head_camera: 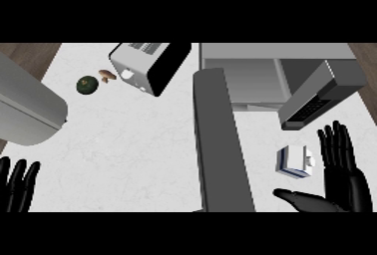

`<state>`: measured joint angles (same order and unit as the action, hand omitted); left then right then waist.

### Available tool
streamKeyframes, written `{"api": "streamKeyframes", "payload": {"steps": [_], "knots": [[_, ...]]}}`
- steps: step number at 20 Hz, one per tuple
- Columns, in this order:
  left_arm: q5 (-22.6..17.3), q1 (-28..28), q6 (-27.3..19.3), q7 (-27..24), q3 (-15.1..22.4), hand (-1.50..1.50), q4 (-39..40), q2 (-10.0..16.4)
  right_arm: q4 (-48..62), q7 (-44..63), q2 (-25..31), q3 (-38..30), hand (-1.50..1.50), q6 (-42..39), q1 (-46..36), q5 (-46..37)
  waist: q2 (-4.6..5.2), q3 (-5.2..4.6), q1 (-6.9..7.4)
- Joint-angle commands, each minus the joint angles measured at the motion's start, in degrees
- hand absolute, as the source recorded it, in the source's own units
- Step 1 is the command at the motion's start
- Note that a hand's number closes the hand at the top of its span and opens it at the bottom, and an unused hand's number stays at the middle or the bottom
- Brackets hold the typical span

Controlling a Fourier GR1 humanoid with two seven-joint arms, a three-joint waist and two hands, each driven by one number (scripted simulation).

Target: Pick up the milk, place it into the microwave and close the microwave

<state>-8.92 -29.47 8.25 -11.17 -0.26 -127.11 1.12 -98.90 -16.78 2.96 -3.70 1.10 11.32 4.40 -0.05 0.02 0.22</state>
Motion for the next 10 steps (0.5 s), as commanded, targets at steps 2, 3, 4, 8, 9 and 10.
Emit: {"api": "streamKeyframes", "payload": {"steps": [2,3,4,8,9,10], "knots": [[-0.74,-0.08,0.26,2.01,-0.28,-1.5,-1.94,-0.19,12.58,-6.69,1.79,-5.33,-1.5,-1.85,-3.64,1.59,0.06,0.02,0.11],[2.48,-1.75,-0.81,-1.06,3.52,-1.5,-0.47,-1.07,9.36,-4.76,2.23,-4.65,-1.5,-1.97,-2.93,1.11,0.01,-0.01,0.03],[1.69,-1.07,0.2,0.42,1.97,-1.5,-2.05,-0.95,11.07,-11.78,-0.46,-2.38,-1.5,-2.34,3.02,-0.78,0.0,0.01,-0.11],[0.7,-3.76,1.1,0.92,1.79,-1.5,-3.81,-1.07,16.69,-13.11,2.22,-5.22,-1.5,-4.83,-0.32,0.43,0.0,0.0,0.04],[-2.31,0.1,1.03,5.47,-1.8,-1.5,-6.05,0.94,17.12,-13.89,2.99,-6.2,-1.5,-5.98,-0.52,1.47,0.02,0.0,-0.08],[-0.36,-3.8,1.98,-2.41,0.21,-1.5,-1.39,-1.07,15.89,-12.78,3.22,-6.32,-1.5,-5.71,-0.78,1.36,-0.02,-0.02,0.04]]}}
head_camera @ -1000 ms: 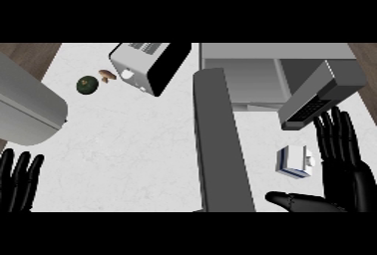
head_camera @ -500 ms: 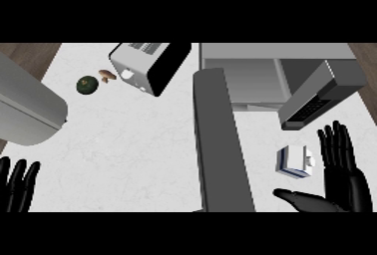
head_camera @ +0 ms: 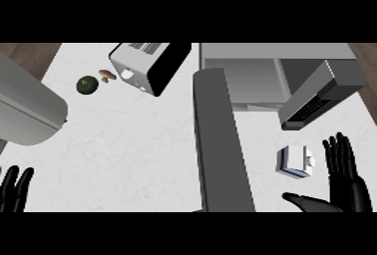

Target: Pick up the milk, place it into the microwave and close the microwave

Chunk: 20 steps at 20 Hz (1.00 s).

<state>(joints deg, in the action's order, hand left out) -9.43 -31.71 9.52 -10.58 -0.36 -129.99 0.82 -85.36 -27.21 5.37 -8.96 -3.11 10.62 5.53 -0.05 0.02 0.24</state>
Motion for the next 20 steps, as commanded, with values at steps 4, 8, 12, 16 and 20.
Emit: {"api": "streamKeyframes", "payload": {"steps": [4,8,12,16,20], "knots": [[4.49,-0.14,-1.74,-4.7,5.41,-1.5,4.74,-0.79,13.67,-7.45,2.35,-2.6,-1.5,-2.73,-5.64,-0.79,0.03,-0.01,0.09],[1.53,-2.04,0.34,-1.16,3.03,-1.5,-0.83,-0.79,17.94,-13.41,0.93,-0.33,-1.5,-1.43,-6.61,-4.86,0.01,-0.01,0.14],[-0.84,-3.44,2.7,-1.37,-0.75,-1.5,-2.02,-0.6,25.06,-13.83,3.55,-3.94,-1.5,-2.38,-12.8,-2.61,0.02,0.0,0.23],[0.5,-1.69,1.83,-4.11,0.68,-1.5,2.8,-0.79,27.2,-15.89,3.0,-4.85,-1.5,0.48,-12.55,-3.26,0.02,-0.02,0.12],[0.14,-0.19,-0.29,-0.46,0.33,-1.5,0.78,-0.8,39.77,-19.5,4.3,-7.91,-1.5,5.81,-18.06,-5.37,0.16,0.03,0.36]]}}
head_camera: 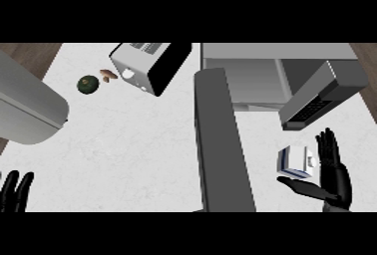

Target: Pick up the milk, place it into the microwave and close the microwave

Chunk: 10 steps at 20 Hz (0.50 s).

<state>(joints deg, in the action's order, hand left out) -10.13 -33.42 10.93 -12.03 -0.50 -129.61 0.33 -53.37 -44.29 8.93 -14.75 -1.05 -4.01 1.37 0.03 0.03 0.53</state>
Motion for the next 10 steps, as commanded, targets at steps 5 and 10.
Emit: {"api": "streamKeyframes", "payload": {"steps": [5,10], "knots": [[1.06,-3.78,0.64,2.15,1.36,-1.5,-5.29,-0.32,18.26,-8.04,3.99,-4.12,-1.5,3.71,-5.86,-1.79,0.04,0.05,0.34],[-2.47,2.44,-0.23,3.55,-2.82,-1.5,-1.36,0.56,26.36,-13.06,6.6,-4.38,-1.5,-6.98,-7.57,-0.13,0.15,0.07,0.05]]}}
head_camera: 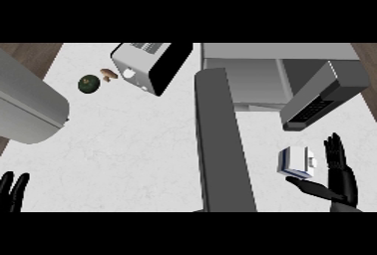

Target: Pick up the milk, place it into the microwave and close the microwave

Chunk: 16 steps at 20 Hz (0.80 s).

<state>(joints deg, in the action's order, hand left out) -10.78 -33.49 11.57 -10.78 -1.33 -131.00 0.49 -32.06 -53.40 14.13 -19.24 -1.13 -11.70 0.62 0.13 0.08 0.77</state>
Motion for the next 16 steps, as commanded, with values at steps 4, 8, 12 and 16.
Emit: {"api": "streamKeyframes", "payload": {"steps": [4,8,12,16], "knots": [[-0.67,1.62,0.26,-0.73,-0.76,-1.5,2.98,-0.38,5.1,-2.51,3.34,4.94,-1.5,-22.82,-1.73,-0.49,0.13,0.07,0.35],[-0.01,0.59,0.2,-0.26,-0.45,-1.5,2.28,-0.46,1.92,-6.02,0.09,6.8,1.5,-25.89,-1.03,0.56,-0.15,-0.01,-0.28],[-2.34,3.95,-0.62,1.9,-2.74,-1.5,3.04,1.13,1.97,-11.69,-3.08,5.59,1.5,-9.32,-3.49,-1.32,0.09,0.03,-0.12],[-1.31,1.11,0.76,0.11,-0.81,-1.5,2.33,0.11,-0.52,-8.02,-3.42,3.03,1.5,-2.45,-3.96,0.36,-0.13,-0.05,-0.27]]}}
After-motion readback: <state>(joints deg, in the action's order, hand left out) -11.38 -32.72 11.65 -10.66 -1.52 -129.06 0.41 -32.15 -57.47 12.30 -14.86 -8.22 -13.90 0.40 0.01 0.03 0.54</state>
